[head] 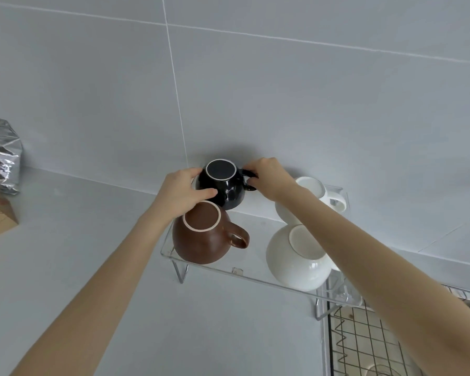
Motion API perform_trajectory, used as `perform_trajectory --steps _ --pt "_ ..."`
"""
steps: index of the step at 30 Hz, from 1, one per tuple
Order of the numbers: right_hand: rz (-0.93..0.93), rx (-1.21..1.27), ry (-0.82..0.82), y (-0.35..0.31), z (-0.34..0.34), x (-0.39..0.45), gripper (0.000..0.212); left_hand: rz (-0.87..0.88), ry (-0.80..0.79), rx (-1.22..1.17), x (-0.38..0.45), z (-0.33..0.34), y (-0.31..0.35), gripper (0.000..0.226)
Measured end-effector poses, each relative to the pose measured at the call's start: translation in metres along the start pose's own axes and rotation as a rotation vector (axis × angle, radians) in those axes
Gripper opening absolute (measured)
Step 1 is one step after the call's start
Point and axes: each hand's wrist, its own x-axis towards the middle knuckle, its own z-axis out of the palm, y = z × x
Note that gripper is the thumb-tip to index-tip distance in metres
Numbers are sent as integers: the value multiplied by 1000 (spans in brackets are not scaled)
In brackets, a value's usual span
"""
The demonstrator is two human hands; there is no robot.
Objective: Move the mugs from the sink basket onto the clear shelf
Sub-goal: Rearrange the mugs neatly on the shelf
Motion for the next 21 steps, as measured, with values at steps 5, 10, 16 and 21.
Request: perform_trajectory --steps 5,10,16,21 --pt "-6 64 -3 2 -6 -2 12 9 -17 83 8 4 6 43" --pt "8 184 9 4 -7 -12 20 11 -34 87 13 5 10 45" --pt "21 183 49 3 -2 -19 18 16 -79 99 21 3 5 43" --pt "18 167 76 3 1 -20 16 31 -98 82 23 1 1 42"
